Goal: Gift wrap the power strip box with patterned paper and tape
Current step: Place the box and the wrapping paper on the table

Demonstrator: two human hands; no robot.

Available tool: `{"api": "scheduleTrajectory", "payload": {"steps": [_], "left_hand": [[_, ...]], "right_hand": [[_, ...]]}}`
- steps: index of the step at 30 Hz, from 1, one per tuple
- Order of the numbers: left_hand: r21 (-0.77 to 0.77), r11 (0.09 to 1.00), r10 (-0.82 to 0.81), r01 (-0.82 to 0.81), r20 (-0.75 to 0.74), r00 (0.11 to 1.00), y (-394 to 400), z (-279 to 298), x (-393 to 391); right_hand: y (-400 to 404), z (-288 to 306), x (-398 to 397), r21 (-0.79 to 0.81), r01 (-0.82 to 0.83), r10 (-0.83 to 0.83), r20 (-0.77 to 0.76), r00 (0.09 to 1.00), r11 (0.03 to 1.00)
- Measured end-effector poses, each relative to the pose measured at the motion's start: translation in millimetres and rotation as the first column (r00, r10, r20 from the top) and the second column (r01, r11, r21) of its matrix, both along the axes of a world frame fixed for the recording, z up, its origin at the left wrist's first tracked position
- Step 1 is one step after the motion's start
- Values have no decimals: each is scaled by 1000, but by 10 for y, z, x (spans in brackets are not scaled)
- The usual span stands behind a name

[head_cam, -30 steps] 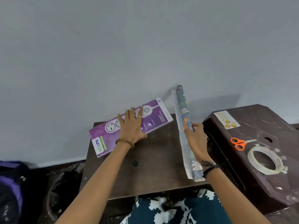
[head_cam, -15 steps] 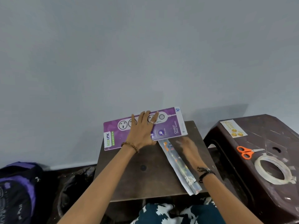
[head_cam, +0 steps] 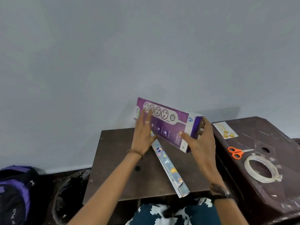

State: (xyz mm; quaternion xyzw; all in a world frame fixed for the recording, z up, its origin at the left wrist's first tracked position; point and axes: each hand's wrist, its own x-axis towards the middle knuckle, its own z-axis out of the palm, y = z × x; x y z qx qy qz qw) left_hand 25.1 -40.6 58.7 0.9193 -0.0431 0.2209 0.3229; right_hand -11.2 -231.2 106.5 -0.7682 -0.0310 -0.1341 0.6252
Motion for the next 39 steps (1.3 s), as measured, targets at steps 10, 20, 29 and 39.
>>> {"api": "scheduleTrajectory", "payload": {"steps": [10, 20, 29, 39], "left_hand": [[-223, 971, -31, -88, -478, 878, -305, -775, -125], [523, 819, -13, 236, -395, 919, -364, -974, 8], [612, 779, 110, 136, -346, 932, -586, -883, 38], [88, 993, -16, 84, -592, 806, -264, -887, -243]], "right_hand": [[197, -177, -383, -188, 32, -23, 51, 998, 982], [86, -341, -352, -112, 137, -128, 84, 988, 984], [19, -524, -417, -154, 71, -63, 58, 996, 986], [-154, -674, -437, -244, -125, 156, 113, 981, 962]]}}
